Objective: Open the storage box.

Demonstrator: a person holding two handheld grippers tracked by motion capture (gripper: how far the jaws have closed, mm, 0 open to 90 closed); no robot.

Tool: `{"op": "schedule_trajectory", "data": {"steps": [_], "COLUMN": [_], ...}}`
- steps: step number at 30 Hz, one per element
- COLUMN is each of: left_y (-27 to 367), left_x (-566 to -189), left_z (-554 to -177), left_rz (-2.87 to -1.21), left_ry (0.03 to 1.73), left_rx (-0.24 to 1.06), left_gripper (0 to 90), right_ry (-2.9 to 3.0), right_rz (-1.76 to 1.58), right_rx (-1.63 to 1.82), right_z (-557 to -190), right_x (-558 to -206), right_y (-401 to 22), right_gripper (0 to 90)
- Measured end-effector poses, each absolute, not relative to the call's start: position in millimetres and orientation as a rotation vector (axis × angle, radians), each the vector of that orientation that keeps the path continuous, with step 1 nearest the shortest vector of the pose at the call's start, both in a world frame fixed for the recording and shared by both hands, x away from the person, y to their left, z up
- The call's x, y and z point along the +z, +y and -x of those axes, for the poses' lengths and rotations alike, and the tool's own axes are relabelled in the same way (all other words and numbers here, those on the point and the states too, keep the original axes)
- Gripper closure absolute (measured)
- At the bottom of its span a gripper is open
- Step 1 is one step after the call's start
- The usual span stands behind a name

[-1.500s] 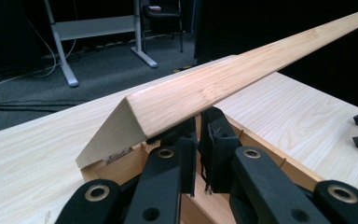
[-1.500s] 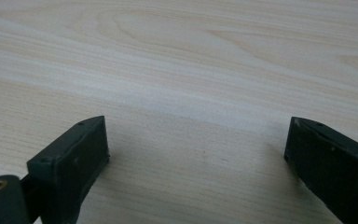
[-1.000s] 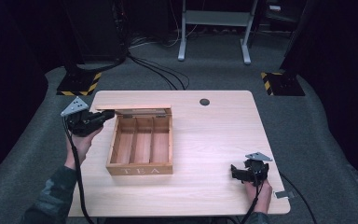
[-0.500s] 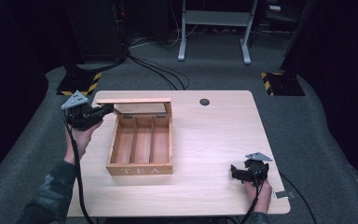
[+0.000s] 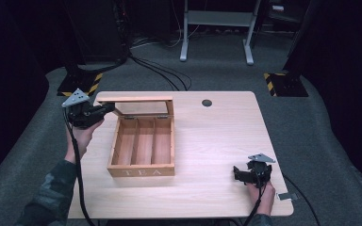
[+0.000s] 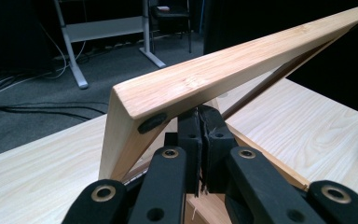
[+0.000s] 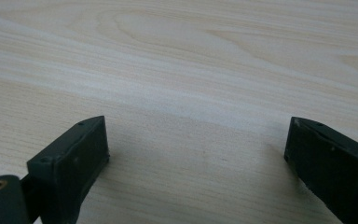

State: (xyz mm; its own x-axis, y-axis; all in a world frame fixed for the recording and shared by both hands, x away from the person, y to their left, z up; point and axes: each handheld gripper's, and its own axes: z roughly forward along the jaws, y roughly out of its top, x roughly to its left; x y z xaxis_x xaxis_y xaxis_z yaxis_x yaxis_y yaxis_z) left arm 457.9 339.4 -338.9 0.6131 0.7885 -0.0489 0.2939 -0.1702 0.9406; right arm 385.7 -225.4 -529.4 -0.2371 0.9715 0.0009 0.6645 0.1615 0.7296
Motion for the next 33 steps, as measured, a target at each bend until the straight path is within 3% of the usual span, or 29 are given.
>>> {"op": "schedule_trajectory", "data": {"steps": [33], "left_y": [338.3], "left_x": [-338.5], "left_z": [-459.2], "left_rz": [-1.738], "left_ry": [0.884], "left_rx": [0.572], "left_gripper": [87.4], "right_ry": [1.97], "right_rz": [-1.547], "right_rx": [0.854], "right_z": [-385.7], "right_x": [-529.3], "right_y": [-225.4], "right_gripper": [5.7]}}
